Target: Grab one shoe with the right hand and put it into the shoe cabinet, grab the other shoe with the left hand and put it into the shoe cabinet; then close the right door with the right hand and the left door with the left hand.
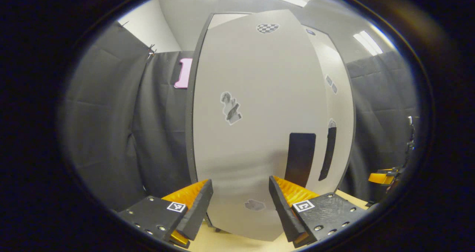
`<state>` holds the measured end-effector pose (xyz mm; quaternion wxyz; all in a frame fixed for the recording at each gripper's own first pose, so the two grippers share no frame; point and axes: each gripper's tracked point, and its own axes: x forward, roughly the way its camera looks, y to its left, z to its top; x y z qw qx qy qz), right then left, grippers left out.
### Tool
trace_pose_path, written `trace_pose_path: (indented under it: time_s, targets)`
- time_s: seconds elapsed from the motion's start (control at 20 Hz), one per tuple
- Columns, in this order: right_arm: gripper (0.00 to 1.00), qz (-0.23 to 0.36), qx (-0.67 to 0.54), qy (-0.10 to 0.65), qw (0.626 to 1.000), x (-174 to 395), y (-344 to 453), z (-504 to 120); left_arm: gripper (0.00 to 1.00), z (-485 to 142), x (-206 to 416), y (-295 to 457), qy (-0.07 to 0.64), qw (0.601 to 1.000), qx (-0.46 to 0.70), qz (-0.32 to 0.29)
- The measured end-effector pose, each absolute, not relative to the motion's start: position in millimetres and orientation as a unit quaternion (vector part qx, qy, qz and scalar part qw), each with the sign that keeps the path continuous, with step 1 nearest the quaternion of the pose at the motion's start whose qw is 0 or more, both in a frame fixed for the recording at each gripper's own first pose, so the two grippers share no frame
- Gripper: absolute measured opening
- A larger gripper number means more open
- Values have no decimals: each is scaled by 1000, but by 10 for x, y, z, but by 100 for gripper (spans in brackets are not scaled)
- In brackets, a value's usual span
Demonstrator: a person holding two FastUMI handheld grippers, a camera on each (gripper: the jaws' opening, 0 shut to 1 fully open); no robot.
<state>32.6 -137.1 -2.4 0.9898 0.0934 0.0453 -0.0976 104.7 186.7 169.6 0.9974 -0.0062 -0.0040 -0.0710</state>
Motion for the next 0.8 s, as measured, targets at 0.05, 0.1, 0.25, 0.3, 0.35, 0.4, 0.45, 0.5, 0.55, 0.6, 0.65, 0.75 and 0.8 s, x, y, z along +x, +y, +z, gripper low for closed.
trace_pose_path:
  time_s: [0.05,0.1,0.25,0.3,0.35,0.4,0.45,0.5,0.55,0.6,0.65,0.75,0.8]
  targets:
    - [96,-96,92,44,990,325,-1406,-3,92,1694,1026,1878,3,998,-13,-63]
    - [96,-94,89,42,991,326,-1446,0,92,1644,1022,1833,10,998,-23,-62]
    - [96,-78,83,47,992,368,-1477,-37,92,1508,1030,1847,22,997,-58,-46]
    - [96,-69,83,50,993,389,-1477,-52,88,1520,989,1893,22,997,-66,-31]
    - [96,-59,84,53,993,414,-1469,-63,87,1565,947,1939,19,997,-73,-16]
    - [96,-50,82,55,994,437,-1465,-81,85,1596,913,1964,16,997,-79,-2]
    - [96,-44,78,56,994,458,-1468,-91,84,1591,874,1996,14,996,-82,11]
    - [96,-38,72,56,995,475,-1476,-101,92,1604,819,2049,13,996,-81,27]
    - [96,-32,68,54,996,503,-1472,-94,92,1605,724,2129,10,996,-75,42]
    - [98,-24,65,52,996,527,-1455,-86,92,1622,654,2179,6,996,-67,55]
    - [98,-15,64,50,997,558,-1416,-71,92,1629,559,2215,3,996,-59,65]
    - [98,5,61,45,997,588,-1316,1,92,1669,377,2266,-5,996,-43,75]
    - [98,8,58,39,998,587,-1285,53,92,1697,341,2282,-11,996,-36,78]
